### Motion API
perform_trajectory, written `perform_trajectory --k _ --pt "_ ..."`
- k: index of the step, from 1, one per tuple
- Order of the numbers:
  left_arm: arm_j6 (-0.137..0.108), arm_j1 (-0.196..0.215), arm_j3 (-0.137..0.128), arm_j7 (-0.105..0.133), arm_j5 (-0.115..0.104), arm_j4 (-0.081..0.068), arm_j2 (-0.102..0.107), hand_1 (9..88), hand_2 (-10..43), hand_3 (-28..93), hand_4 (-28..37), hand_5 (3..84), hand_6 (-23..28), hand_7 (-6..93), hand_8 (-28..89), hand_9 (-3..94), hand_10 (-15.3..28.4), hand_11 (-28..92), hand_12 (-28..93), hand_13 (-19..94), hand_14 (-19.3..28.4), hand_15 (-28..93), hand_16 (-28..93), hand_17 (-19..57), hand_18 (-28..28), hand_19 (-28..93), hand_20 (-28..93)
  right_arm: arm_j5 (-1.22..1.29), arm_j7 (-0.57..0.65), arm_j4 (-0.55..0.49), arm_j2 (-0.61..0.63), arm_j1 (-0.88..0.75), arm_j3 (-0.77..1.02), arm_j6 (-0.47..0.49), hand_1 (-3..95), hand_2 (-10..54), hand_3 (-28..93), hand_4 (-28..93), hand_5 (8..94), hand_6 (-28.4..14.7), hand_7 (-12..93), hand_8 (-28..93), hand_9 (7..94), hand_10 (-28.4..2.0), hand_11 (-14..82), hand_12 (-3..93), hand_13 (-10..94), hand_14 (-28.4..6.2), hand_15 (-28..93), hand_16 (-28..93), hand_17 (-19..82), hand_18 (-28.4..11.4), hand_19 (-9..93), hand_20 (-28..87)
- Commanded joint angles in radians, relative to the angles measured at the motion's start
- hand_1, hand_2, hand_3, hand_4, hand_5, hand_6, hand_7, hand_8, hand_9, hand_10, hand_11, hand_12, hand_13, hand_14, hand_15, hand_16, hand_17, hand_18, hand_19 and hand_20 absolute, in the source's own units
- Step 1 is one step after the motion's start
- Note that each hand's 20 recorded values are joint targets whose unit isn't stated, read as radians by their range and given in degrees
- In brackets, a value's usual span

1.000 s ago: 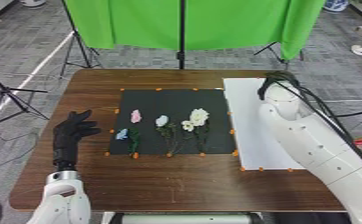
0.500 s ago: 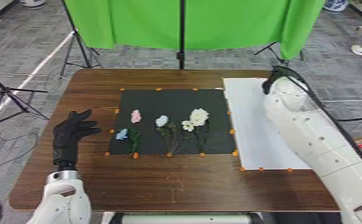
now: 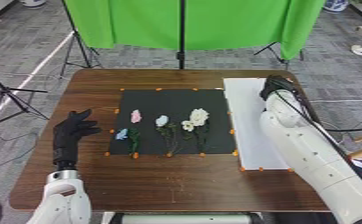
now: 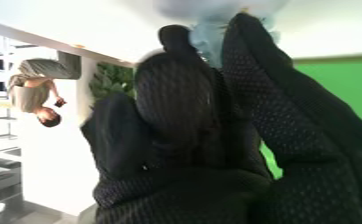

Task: Arrange flowers

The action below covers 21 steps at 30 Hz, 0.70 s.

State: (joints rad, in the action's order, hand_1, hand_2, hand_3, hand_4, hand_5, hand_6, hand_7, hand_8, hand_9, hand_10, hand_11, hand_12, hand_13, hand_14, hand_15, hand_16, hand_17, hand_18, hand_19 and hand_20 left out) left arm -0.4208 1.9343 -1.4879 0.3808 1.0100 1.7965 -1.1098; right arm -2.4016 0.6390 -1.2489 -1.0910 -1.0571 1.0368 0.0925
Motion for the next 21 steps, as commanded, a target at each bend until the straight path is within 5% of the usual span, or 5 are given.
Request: perform_trajectory --k 1,14,21 --pt "0.011 0.029 0.045 -0.007 0.001 -0.038 -0.061 23.1 17.2 60 -27.8 59.6 8.2 7.7 -4 64.1 17.9 23 14 63 21.4 39 -3 23.4 26.0 73 8 0.014 -0.043 -0.031 0.042 -0.056 -0.036 -0.172 62.1 -9.5 58 -20 67.8 2.1 29 2 81.0 -7.8 8.3 35.4 83 -2.2 67 31 57 -14.3 93 56" --pt "-0.002 0.055 0.028 -0.019 0.004 -0.017 -0.037 23.1 17.3 60 -27.8 59.8 8.2 7.7 -4 64.0 17.9 23 14 63 21.5 39 -3 23.3 25.9 73 8 0.393 0.185 -0.4 0.219 -0.069 -0.119 -0.298 63.5 -9.5 59 -18 74.8 1.1 37 2 86.3 -8.4 11.4 42.3 86 -2.0 67 33 59 -14.8 93 59" --pt "0.005 0.052 0.031 -0.027 0.012 -0.018 -0.03 23.1 17.3 60 -27.7 59.8 8.3 7.6 -4 64.1 17.9 23 14 62 21.5 39 -3 23.3 25.9 73 8 0.278 0.113 -0.572 0.249 -0.201 -0.113 -0.333 63.6 -9.5 59 -17 75.6 0.1 37 4 86.8 -8.7 12.2 43.0 86 -2.1 66 33 60 -15.2 93 59"
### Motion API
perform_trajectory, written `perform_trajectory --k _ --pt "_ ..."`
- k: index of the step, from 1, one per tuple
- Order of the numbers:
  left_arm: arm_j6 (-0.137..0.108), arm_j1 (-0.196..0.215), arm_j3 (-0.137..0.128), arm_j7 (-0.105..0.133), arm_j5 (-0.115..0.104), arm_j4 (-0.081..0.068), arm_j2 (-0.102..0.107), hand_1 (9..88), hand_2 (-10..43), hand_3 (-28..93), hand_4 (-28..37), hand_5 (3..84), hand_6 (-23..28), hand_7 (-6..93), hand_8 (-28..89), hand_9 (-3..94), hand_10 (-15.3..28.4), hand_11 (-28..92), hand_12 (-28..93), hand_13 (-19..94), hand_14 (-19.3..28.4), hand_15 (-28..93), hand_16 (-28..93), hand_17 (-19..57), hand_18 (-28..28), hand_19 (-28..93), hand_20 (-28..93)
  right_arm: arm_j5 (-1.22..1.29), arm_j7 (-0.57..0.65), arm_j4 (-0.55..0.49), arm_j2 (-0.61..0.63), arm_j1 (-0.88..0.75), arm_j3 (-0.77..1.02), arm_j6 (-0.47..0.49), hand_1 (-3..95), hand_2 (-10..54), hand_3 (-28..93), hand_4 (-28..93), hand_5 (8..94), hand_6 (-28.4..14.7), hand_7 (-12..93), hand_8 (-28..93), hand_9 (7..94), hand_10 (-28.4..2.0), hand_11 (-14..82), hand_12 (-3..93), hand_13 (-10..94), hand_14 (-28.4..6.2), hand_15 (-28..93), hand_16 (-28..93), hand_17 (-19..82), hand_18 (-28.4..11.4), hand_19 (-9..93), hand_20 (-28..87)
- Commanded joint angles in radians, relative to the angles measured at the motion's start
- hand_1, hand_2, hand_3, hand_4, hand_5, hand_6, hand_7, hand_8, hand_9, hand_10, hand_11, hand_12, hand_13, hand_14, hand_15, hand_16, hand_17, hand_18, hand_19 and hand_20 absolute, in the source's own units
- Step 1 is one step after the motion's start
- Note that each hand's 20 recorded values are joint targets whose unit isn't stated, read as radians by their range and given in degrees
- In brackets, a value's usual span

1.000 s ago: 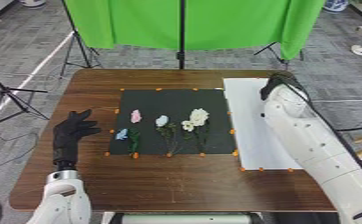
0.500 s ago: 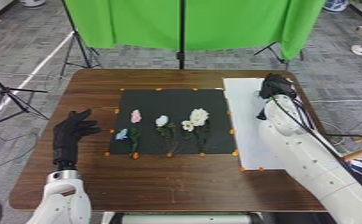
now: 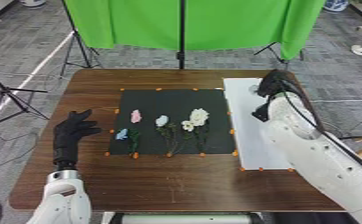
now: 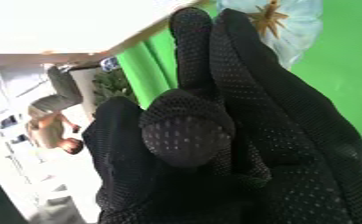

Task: Arrange flowers

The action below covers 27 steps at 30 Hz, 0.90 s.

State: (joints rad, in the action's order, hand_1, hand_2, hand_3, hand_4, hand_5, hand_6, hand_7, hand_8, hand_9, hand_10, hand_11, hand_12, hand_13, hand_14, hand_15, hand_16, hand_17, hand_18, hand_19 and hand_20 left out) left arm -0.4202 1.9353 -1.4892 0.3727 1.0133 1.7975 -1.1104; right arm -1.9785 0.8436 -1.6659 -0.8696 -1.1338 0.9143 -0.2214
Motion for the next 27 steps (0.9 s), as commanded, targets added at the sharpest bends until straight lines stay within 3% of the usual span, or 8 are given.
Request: perform_trajectory --k 1,9,14,27 --pt "0.004 0.049 0.034 -0.017 0.008 -0.02 -0.03 23.1 17.2 60 -27.7 59.7 8.2 7.6 -4 64.1 17.9 23 14 62 21.6 39 -3 23.3 25.9 73 8 -0.167 -0.112 -0.17 0.03 -0.139 0.004 -0.028 63.7 -9.5 59 -17 75.6 -0.1 37 4 86.8 -8.8 12.7 43.3 86 -2.1 66 33 60 -15.3 93 59" --pt "0.017 0.04 0.039 -0.022 0.012 -0.024 -0.03 23.0 17.2 60 -27.7 59.7 8.2 7.9 -4 64.1 18.0 23 14 62 21.8 39 -3 22.0 26.0 72 8 -0.37 -0.223 -0.211 -0.016 -0.25 0.031 -0.032 63.2 -9.5 57 -17 73.1 -0.1 45 4 85.3 -9.8 17.1 45.8 86 -2.2 66 34 59 -15.4 93 59" --pt "0.012 0.052 0.033 -0.021 0.012 -0.016 -0.03 23.1 17.2 60 -27.8 59.7 8.2 7.8 -4 64.0 18.0 23 14 62 21.7 39 -3 21.9 25.9 71 8 -0.381 -0.21 -0.235 -0.05 -0.29 0.044 -0.023 63.1 -9.5 56 -17 72.9 -0.3 46 4 85.1 -9.8 17.9 45.8 86 -2.3 66 34 59 -15.4 93 59" --pt "0.024 0.049 0.03 -0.016 0.014 -0.021 -0.028 23.4 16.2 60 -27.0 59.6 8.2 7.8 -4 63.9 17.9 24 14 61 21.7 39 -3 21.9 25.9 71 9 -0.382 -0.216 -0.269 -0.065 -0.351 0.017 0.043 63.0 -9.5 56 -16 72.3 -0.4 47 4 84.5 -10.1 18.8 45.5 86 -2.6 66 34 59 -15.7 93 58"
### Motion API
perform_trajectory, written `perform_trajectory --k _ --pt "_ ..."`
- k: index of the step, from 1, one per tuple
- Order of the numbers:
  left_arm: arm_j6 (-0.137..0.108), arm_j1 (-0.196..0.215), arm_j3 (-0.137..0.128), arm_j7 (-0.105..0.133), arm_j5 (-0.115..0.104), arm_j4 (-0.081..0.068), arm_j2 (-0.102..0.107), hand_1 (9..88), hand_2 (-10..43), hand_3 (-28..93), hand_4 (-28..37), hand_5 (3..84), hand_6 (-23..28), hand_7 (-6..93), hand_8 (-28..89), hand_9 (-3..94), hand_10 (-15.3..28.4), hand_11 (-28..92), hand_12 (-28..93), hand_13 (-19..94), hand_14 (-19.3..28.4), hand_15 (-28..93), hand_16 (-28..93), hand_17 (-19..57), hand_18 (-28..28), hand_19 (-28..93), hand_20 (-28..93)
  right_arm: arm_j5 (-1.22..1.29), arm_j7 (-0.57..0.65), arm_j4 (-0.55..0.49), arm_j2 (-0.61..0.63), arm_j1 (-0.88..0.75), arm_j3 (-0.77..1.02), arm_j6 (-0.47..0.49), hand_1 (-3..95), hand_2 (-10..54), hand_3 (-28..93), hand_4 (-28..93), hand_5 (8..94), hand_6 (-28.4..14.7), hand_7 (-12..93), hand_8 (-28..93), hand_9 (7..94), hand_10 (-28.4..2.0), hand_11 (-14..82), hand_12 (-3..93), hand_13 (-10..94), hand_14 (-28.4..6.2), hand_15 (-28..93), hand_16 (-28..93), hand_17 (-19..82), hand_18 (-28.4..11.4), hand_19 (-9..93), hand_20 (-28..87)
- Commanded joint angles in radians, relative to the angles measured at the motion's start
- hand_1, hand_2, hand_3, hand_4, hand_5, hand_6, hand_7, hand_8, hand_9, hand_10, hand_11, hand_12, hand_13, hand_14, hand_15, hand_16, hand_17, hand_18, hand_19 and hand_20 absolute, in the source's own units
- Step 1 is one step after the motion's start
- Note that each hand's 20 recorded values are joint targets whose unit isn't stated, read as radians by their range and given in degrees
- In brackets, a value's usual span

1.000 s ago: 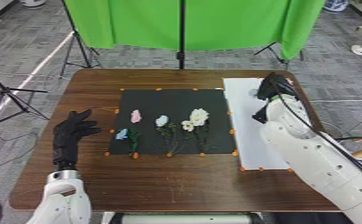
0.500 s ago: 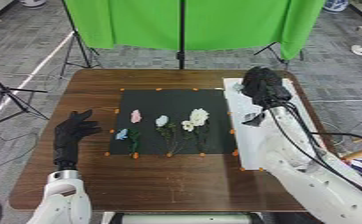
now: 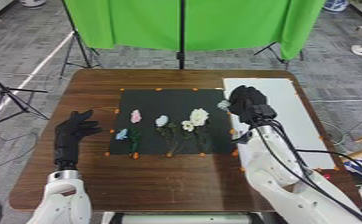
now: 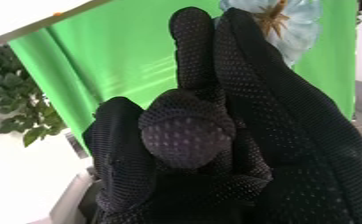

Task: Arrange flowers

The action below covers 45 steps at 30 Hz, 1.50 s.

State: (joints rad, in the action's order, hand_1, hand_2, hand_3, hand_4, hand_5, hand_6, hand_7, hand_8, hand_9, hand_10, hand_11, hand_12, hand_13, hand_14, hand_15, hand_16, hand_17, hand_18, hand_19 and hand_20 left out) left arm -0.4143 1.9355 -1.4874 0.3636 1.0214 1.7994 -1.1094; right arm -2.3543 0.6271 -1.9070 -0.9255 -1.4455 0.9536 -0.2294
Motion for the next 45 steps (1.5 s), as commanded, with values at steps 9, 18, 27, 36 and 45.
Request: perform_trajectory --k 9,18,27,36,45 --pt "0.026 0.054 0.023 -0.008 0.013 -0.023 -0.035 23.3 14.0 60 -26.1 59.3 8.2 7.7 -4 63.5 18.0 23 14 61 21.9 39 -3 21.7 25.9 71 9 0.014 0.003 -0.033 -0.007 -0.05 -0.023 0.078 62.4 -9.5 56 -16 71.8 -0.8 44 4 83.8 -9.8 17.8 44.5 85 -2.7 65 34 59 -15.6 93 58" --pt "0.033 0.054 0.022 -0.014 0.017 -0.024 -0.036 23.6 13.8 60 -26.1 59.4 8.3 7.7 -4 63.4 17.9 23 14 61 21.8 39 -3 21.6 25.9 71 10 0.042 -0.005 -0.044 0.006 -0.066 -0.008 0.135 59.2 -9.5 55 -15 70.5 -0.9 34 5 82.1 -10.2 10.6 41.7 85 -3.1 64 34 58 -15.8 93 56" --pt "0.041 0.053 0.019 -0.017 0.02 -0.024 -0.035 23.6 13.7 59 -25.7 59.4 8.2 7.7 -4 63.1 18.0 23 14 61 21.8 39 -3 21.6 25.9 71 10 0.047 -0.024 -0.067 0.043 -0.101 0.011 0.165 58.3 -9.5 54 -15 70.4 -1.1 32 6 81.5 -10.5 10.2 40.7 84 -3.3 63 33 57 -15.6 93 55" --pt "0.042 0.06 0.015 -0.02 0.025 -0.02 -0.037 23.7 13.6 59 -25.6 59.2 8.2 7.8 -4 63.1 18.0 23 14 61 21.8 39 -3 21.6 25.9 71 10 0.103 -0.042 -0.109 0.093 -0.126 0.024 0.228 56.2 -9.5 54 -14 69.1 -1.2 31 6 78.3 -11.4 16.3 35.7 83 -3.5 63 33 56 -15.8 93 54" --pt "0.05 0.055 0.017 -0.017 0.026 -0.023 -0.032 23.7 13.6 59 -25.7 59.2 8.2 7.6 -4 63.1 18.0 23 14 61 21.7 39 -3 21.5 25.9 71 10 0.125 -0.048 -0.111 0.094 -0.099 0.008 0.229 51.5 -9.5 56 -14 68.3 -1.1 30 6 74.5 -12.8 23.5 27.3 83 -3.8 63 33 55 -16.2 93 55"
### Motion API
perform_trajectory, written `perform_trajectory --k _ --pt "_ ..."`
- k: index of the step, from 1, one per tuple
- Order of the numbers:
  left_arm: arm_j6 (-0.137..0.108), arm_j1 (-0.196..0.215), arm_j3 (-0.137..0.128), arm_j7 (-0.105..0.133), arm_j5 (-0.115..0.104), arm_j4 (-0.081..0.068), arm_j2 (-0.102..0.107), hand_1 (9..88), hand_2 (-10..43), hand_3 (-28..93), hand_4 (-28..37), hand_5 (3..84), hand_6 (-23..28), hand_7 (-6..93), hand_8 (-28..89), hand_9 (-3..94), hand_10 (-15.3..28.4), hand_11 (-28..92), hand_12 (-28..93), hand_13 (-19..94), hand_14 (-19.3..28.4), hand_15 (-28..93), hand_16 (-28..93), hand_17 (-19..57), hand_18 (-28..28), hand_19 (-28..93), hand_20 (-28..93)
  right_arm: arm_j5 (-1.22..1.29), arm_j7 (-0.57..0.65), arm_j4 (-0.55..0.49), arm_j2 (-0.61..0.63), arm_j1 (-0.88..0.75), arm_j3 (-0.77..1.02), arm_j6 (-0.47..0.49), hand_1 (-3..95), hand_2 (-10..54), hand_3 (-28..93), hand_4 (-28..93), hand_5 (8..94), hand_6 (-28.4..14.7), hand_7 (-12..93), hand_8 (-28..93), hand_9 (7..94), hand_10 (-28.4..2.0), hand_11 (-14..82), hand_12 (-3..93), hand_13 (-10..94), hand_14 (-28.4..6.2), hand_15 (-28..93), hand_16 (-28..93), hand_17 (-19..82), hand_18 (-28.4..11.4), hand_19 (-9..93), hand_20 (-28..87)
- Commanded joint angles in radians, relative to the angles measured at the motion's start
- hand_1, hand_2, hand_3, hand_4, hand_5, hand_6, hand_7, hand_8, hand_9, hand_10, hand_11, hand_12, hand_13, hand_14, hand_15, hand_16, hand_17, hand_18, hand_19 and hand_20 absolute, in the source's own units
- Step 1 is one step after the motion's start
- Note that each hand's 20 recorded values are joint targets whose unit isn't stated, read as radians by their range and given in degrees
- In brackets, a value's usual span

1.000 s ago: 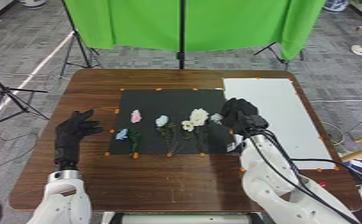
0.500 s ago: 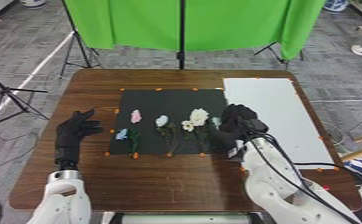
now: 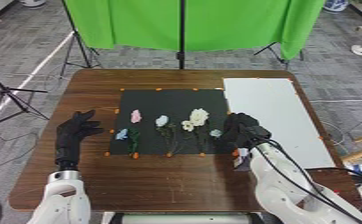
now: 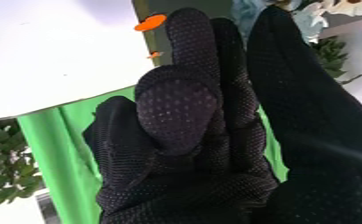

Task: Arrange flowers

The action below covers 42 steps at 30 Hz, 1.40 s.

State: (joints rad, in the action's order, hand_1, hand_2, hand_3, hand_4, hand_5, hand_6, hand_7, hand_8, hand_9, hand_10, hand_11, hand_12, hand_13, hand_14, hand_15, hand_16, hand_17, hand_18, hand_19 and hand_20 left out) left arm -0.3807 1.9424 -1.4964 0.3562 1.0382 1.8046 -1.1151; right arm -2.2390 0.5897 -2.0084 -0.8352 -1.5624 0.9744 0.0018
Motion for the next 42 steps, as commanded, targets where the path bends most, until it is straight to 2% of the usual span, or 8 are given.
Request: perform_trajectory --k 1,14,19,23,24,30,38,42 --pt "0.018 0.046 0.027 -0.01 0.01 -0.03 -0.026 23.7 13.6 60 -25.7 59.2 8.3 7.6 -4 63.1 18.0 23 14 61 21.7 39 -3 21.5 25.9 71 10 0.023 -0.007 -0.012 0.002 0.022 -0.012 -0.001 51.2 -9.5 56 -14 68.2 -1.1 30 6 74.4 -12.8 24.0 26.6 83 -3.7 63 33 55 -16.2 93 55" --pt "0.009 0.048 0.029 0.006 0.003 -0.029 -0.018 23.7 13.4 60 -25.6 59.2 8.3 7.6 -4 63.1 18.0 23 14 61 21.8 39 -3 21.5 25.9 70 11 0.145 0.005 -0.085 0.002 0.088 0.05 -0.006 37.7 -9.5 66 -17 66.9 -1.0 25 -11 72.8 -14.1 24.6 22.7 82 -4.7 63 33 55 -16.7 93 55" --pt "0.019 0.043 0.031 0.019 -0.001 -0.023 -0.009 23.8 13.2 60 -25.6 59.4 8.3 7.7 -4 63.0 18.0 23 14 60 21.9 39 -3 21.4 25.9 70 11 0.497 -0.04 -0.17 0.019 0.118 0.236 -0.052 31.1 -9.5 64 -15 66.6 -2.1 22 -10 72.0 -15.3 22.5 22.5 82 -6.1 59 32 52 -17.2 92 52" --pt "0.064 0.05 0.017 0.041 0.0 -0.004 -0.005 23.9 13.3 59 -25.9 59.4 8.3 7.6 -4 63.1 18.0 23 14 61 21.6 39 -3 21.4 25.9 70 11 0.928 -0.201 -0.229 0.042 0.055 0.505 -0.048 25.1 -5.2 65 -14 64.5 -2.6 20 -10 68.2 -16.3 19.3 21.8 71 -11.7 44 28 39 -18.7 74 48" --pt "0.077 0.05 0.016 0.046 0.003 -0.002 -0.006 24.0 13.4 59 -26.0 59.4 8.3 7.6 -4 63.1 18.0 23 14 61 21.5 39 -3 21.5 25.8 71 11 1.003 -0.247 -0.239 0.046 0.021 0.568 -0.051 21.4 -2.3 66 -14 62.2 -2.8 19 -9 65.4 -16.7 15.8 20.4 65 -14.4 32 26 33 -18.7 61 45" --pt "0.11 0.067 0.017 0.05 0.012 0.015 -0.021 24.0 13.7 59 -26.1 59.3 8.3 7.6 -4 63.0 18.0 23 14 61 21.6 39 -3 21.6 25.7 71 11 1.257 -0.494 -0.256 0.0 -0.175 0.707 -0.193 7.9 3.3 72 -17 45.9 -0.6 11 -8 48.2 -15.5 5.8 16.9 41 -14.4 11 22 21 -17.0 17 34" --pt "0.136 -0.046 0.091 0.032 0.007 0.018 -0.018 23.9 13.7 59 -26.3 59.3 8.3 7.6 -4 62.9 18.0 23 14 61 21.6 39 -3 21.7 25.7 70 12 1.143 -0.603 -0.262 -0.079 -0.266 0.654 -0.258 2.0 3.6 76 -18 35.8 0.7 9 -8 38.7 -13.8 3.7 13.5 28 -11.3 7 14 16 -14.8 6 27" --pt "0.149 -0.13 0.126 0.056 0.006 0.017 -0.023 23.7 13.9 59 -26.7 59.5 8.3 7.5 -4 63.0 18.0 23 14 61 21.8 39 -3 21.7 25.7 70 12 0.958 -0.562 -0.269 -0.107 -0.318 0.666 -0.231 0.8 4.1 76 -19 34.3 0.6 9 -9 37.0 -13.5 3.2 12.8 26 -10.4 6 12 15 -13.7 4 26"
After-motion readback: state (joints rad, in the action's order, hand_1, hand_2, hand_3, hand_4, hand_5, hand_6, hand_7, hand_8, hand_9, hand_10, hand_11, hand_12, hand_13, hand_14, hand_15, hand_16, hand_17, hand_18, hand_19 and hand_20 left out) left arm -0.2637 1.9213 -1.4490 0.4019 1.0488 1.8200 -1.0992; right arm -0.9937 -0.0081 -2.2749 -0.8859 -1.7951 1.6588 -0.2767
